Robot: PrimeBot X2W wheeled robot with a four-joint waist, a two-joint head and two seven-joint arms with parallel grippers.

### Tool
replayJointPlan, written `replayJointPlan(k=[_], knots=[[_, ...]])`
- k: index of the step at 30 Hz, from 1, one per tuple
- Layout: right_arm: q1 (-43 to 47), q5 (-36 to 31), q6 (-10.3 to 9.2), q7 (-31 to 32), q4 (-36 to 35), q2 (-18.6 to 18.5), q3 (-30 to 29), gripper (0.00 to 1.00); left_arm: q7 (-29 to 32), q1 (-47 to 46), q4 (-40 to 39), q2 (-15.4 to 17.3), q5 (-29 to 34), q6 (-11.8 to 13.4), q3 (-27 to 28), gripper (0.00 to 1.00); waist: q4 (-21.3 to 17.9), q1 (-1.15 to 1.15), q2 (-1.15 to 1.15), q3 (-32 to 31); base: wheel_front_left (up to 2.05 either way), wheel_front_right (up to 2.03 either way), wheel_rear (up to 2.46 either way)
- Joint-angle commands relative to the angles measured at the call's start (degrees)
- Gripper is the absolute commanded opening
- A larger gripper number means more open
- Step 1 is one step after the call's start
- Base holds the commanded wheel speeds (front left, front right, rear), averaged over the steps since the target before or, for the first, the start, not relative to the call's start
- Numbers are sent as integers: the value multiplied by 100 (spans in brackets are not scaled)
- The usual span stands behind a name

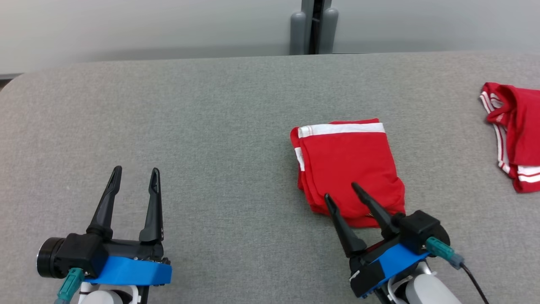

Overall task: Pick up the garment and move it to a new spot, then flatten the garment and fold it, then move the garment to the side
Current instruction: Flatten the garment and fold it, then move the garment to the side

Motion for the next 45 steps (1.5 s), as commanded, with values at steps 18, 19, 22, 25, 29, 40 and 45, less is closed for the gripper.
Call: replayJointPlan(k=[18,19,22,25,29,40,45], knots=[[670,-693,-3,-505,-552,265,-2098,100,-18,467,71,21,229,-43,360,100,-661,0,0,-643,0,0,0],[739,-712,-3,-525,-560,292,-2187,100,-18,509,80,20,237,-45,385,100,-673,0,0,-674,0,0,0],[902,-822,-3,-557,-554,359,-2363,100,-18,642,117,22,249,-43,464,100,-689,0,0,-769,0,0,0],[1078,-899,-3,-581,-552,416,-2445,100,-18,777,145,21,262,-53,495,100,-690,0,0,-851,0,0,0],[1198,-980,-3,-596,-641,468,-2387,100,-18,904,164,22,300,-70,495,100,-661,0,0,-932,0,0,0],[1317,-1084,-3,-600,-820,518,-2341,100,-18,996,182,20,286,-72,494,100,-585,0,0,-1005,0,0,0],[1333,-1089,-3,-601,-827,526,-2325,100,-18,997,174,20,263,-65,502,100,-565,0,0,-989,0,0,0]])
